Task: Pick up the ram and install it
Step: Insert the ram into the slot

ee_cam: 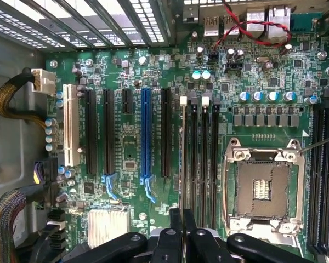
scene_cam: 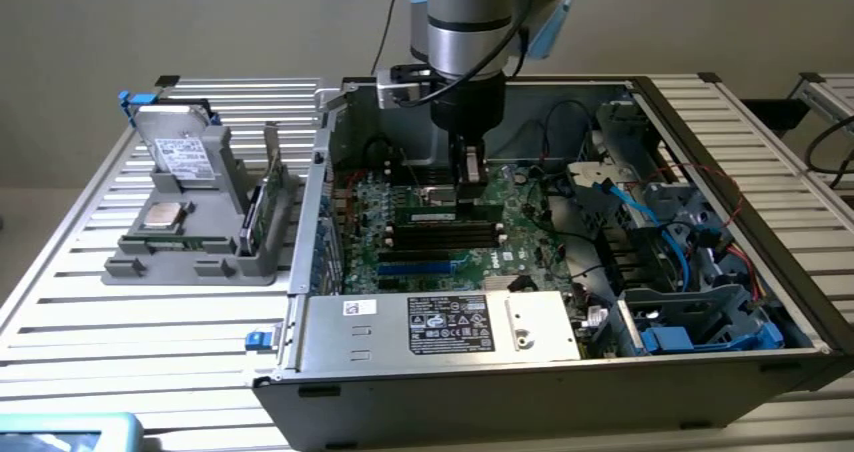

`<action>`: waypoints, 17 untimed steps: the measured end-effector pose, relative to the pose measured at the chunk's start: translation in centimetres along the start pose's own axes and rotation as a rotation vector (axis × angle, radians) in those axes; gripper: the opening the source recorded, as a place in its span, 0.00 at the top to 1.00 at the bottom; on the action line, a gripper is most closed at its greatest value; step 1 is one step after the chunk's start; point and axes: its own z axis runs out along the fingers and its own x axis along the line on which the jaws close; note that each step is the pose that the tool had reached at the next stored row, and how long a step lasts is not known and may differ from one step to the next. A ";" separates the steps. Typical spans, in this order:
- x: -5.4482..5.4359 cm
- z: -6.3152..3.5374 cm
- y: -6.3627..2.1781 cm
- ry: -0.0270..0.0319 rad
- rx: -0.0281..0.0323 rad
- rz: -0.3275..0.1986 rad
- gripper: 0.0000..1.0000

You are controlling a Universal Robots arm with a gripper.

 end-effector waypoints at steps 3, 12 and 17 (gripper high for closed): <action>0.1 0.15 -0.03 -0.0019 -0.0005 0.000 0.87; 0.4 0.54 -0.07 -0.0273 -0.0007 0.001 0.87; 0.4 0.87 -0.06 -0.0272 -0.0008 0.001 0.87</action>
